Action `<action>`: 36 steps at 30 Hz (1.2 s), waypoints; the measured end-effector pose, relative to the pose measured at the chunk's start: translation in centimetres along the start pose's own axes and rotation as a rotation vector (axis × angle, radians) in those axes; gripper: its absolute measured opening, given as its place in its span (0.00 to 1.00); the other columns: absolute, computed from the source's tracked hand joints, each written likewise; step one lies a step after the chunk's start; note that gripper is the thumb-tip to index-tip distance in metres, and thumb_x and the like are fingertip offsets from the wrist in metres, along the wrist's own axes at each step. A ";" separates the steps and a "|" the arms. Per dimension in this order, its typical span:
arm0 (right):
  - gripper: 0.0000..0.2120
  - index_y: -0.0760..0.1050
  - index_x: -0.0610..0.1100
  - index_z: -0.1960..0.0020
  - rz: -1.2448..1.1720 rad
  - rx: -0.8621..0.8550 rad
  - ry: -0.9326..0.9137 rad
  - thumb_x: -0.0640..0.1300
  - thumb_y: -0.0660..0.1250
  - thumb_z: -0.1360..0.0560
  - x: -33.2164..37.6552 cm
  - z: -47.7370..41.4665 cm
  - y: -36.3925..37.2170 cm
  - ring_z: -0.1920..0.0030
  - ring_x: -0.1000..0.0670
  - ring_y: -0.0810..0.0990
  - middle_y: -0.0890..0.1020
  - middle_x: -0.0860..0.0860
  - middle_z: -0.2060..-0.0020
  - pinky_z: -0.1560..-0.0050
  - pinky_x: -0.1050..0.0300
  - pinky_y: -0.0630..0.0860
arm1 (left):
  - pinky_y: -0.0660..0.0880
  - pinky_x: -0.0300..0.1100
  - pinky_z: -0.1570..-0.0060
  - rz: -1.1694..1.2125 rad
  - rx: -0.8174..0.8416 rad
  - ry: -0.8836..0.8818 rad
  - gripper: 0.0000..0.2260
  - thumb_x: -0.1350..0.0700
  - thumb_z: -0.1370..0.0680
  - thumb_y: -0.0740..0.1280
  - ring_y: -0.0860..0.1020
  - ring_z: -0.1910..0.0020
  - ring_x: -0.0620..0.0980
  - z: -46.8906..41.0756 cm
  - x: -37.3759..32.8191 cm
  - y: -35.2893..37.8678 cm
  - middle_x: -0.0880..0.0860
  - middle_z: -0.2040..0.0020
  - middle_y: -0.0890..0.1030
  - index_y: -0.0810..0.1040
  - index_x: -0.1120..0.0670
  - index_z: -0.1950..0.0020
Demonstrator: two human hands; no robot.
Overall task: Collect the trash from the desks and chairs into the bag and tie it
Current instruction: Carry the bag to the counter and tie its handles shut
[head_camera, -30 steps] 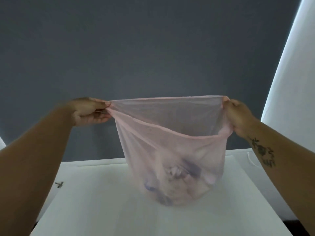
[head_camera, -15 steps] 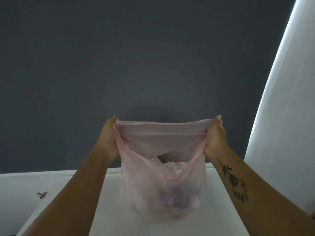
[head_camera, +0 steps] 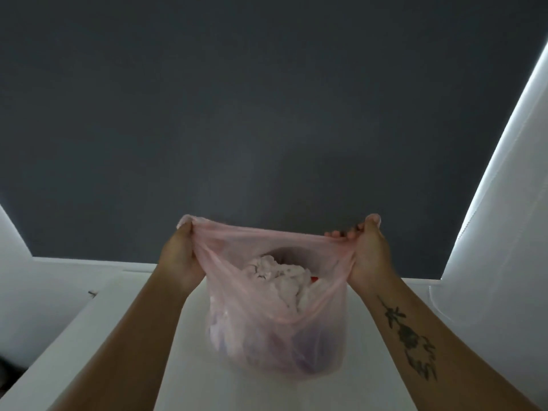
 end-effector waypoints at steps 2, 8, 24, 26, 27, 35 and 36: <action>0.23 0.68 0.46 0.65 -0.018 -0.021 0.063 0.62 0.54 0.21 -1.0 0.0 0.9 0.78 0.52 0.70 0.69 0.51 0.77 0.67 0.56 0.73 | 0.74 0.35 0.71 0.119 -0.028 -0.039 0.17 0.53 0.17 0.56 0.72 0.77 0.47 -0.6 0.7 0.5 0.49 0.70 0.68 0.65 0.51 0.67; 0.12 0.79 0.43 0.44 0.362 0.080 0.010 0.50 0.66 0.22 -2.7 -0.9 1.9 0.61 0.50 0.83 0.82 0.48 0.60 0.56 0.53 0.81 | 0.67 0.42 0.64 -0.094 0.111 0.028 0.10 0.64 0.20 0.56 0.68 0.70 0.47 -1.5 -0.4 1.5 0.52 0.67 0.69 0.72 0.54 0.58; 0.11 0.75 0.46 0.42 0.505 0.021 -0.036 0.50 0.65 0.22 -6.3 0.3 2.6 0.64 0.48 0.79 0.79 0.46 0.59 0.63 0.51 0.79 | 0.73 0.37 0.73 -0.175 0.162 -0.050 0.11 0.62 0.19 0.58 0.74 0.75 0.46 -4.9 1.8 0.4 0.51 0.69 0.72 0.73 0.53 0.59; 0.15 0.77 0.44 0.44 0.466 0.040 -0.100 0.54 0.63 0.21 -5.8 0.5 1.7 0.65 0.48 0.79 0.78 0.47 0.61 0.61 0.50 0.78 | 0.76 0.39 0.69 -0.286 0.189 0.015 0.12 0.64 0.18 0.57 0.78 0.71 0.46 -4.8 1.6 0.3 0.52 0.66 0.76 0.78 0.53 0.49; 0.16 0.78 0.44 0.44 0.410 0.053 -0.118 0.55 0.62 0.21 -5.5 0.7 1.6 0.63 0.47 0.82 0.81 0.46 0.59 0.60 0.49 0.78 | 0.79 0.40 0.65 -0.295 0.174 0.039 0.10 0.62 0.17 0.58 0.80 0.68 0.46 -4.8 1.6 0.1 0.50 0.63 0.79 0.79 0.54 0.44; 0.29 0.73 0.47 0.51 0.349 -0.148 -0.095 0.72 0.52 0.26 -4.4 -0.4 1.2 0.71 0.50 0.71 0.68 0.51 0.70 0.65 0.54 0.76 | 0.79 0.40 0.64 -0.202 0.020 0.199 0.16 0.45 0.16 0.53 0.79 0.70 0.48 -3.0 1.4 1.3 0.49 0.71 0.70 0.77 0.52 0.43; 0.28 0.74 0.47 0.48 0.343 -0.133 -0.079 0.70 0.53 0.25 -4.3 -0.5 1.5 0.72 0.52 0.71 0.70 0.52 0.69 0.68 0.56 0.74 | 0.76 0.39 0.67 -0.222 -0.007 0.237 0.18 0.44 0.16 0.52 0.75 0.73 0.47 -2.8 1.0 1.6 0.49 0.72 0.67 0.77 0.52 0.43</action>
Point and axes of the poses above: each hand's wrist, its own z-axis away from the middle knuckle, its own y-axis out of the palm, x = y × z, the point moved 8 cm from there along -z, towards the middle knuckle
